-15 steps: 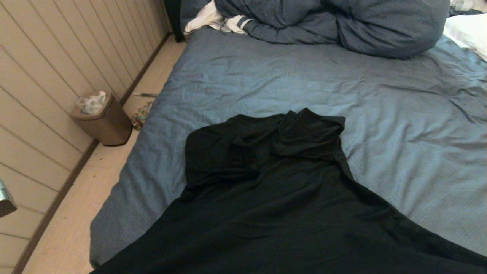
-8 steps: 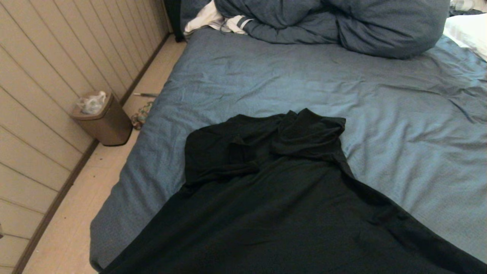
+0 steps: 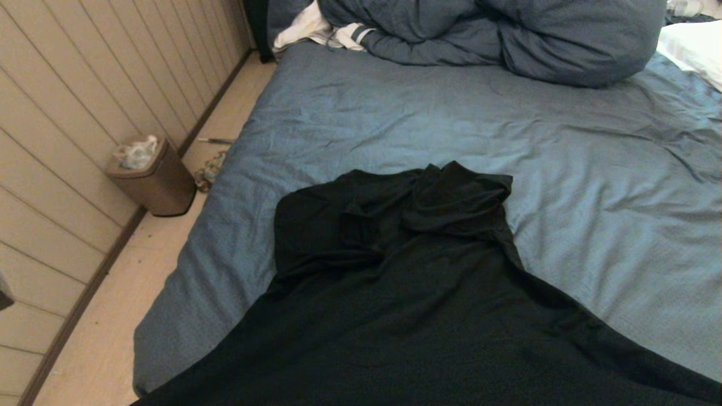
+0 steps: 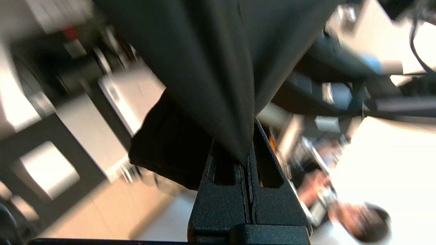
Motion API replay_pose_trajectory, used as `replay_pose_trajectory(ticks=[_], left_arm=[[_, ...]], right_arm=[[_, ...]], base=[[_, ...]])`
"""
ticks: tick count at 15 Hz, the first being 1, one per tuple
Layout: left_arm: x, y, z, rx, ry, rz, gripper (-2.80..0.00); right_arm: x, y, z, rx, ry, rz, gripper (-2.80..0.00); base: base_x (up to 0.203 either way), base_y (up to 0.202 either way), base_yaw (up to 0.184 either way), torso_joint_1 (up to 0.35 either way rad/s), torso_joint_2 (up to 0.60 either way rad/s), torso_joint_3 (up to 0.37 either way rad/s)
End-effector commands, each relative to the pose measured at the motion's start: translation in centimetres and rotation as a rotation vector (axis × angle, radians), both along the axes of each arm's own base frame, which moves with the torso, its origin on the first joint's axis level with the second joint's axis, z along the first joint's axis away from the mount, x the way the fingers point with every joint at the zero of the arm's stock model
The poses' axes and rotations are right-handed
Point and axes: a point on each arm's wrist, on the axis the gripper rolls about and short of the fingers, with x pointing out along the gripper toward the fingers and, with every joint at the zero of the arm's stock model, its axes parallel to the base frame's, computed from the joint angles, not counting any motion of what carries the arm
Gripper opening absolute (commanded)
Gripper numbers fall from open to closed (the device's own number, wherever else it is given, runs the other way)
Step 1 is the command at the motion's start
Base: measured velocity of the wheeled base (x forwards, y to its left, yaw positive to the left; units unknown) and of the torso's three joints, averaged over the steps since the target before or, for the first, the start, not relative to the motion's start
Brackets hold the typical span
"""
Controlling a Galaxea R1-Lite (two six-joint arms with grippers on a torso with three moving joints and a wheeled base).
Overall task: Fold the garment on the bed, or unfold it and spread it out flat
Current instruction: Fold the black T-shirt
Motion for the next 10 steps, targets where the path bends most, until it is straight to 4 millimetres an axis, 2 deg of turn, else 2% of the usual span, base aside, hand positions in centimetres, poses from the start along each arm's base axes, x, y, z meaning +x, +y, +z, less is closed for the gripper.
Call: replay_pose_trajectory(ticks=[1,4,7,10], left_arm=[[2.5,-1.9,-0.3,0.060,-0.015,0.064,-2.80],[7.1,-3.7,-0.7,0.089,-0.083,0.155,-2.80],[12.9,-4.4,-0.6,0.105,-0.150,0.255,-2.80],[17.9,-4.7,-0.7,0.099,-0.180,0.305,-2.80]], right_arm=[[4.2,0.2,0.4,-0.026,0.040,-0.030,-2.80],[10.2,0.4,0.9,-0.054,0.017,-0.071,-2.80],[16.7,0.7,1.1,-0.061,-0.006,-0.088,-2.80],[22.9,1.0,0.4,-0.061,-0.005,-0.089,-2.80]], base=[[0.000,0.000,0.000,0.000,0.00,0.000],[0.000,0.000,0.000,0.000,0.00,0.000],[0.000,0.000,0.000,0.000,0.00,0.000],[0.000,0.000,0.000,0.000,0.00,0.000]])
